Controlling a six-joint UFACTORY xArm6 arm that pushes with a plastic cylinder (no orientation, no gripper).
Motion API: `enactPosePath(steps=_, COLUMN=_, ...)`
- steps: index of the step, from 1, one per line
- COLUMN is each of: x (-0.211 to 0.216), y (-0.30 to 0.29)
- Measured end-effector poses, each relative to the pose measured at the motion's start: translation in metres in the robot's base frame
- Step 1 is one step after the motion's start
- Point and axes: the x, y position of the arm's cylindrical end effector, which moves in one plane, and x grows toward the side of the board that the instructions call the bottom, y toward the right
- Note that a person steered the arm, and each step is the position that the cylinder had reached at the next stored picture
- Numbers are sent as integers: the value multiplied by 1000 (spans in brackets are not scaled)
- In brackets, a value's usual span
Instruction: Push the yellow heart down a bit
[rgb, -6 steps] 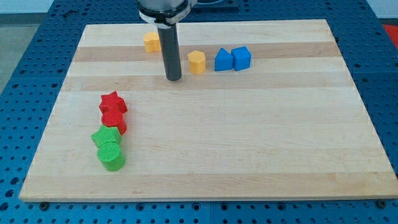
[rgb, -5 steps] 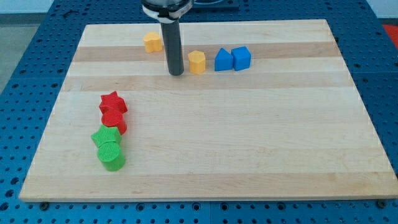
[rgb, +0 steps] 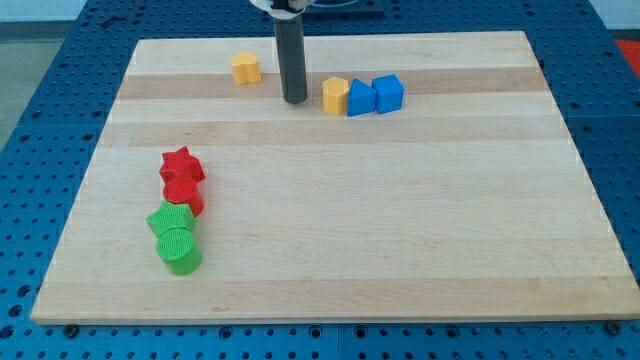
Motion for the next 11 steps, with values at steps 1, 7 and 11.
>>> enactPosePath(steps=1, x=-35, y=5)
enactPosePath(steps=7, x=-57, y=-112)
enactPosePath(steps=11, x=-74, y=-76)
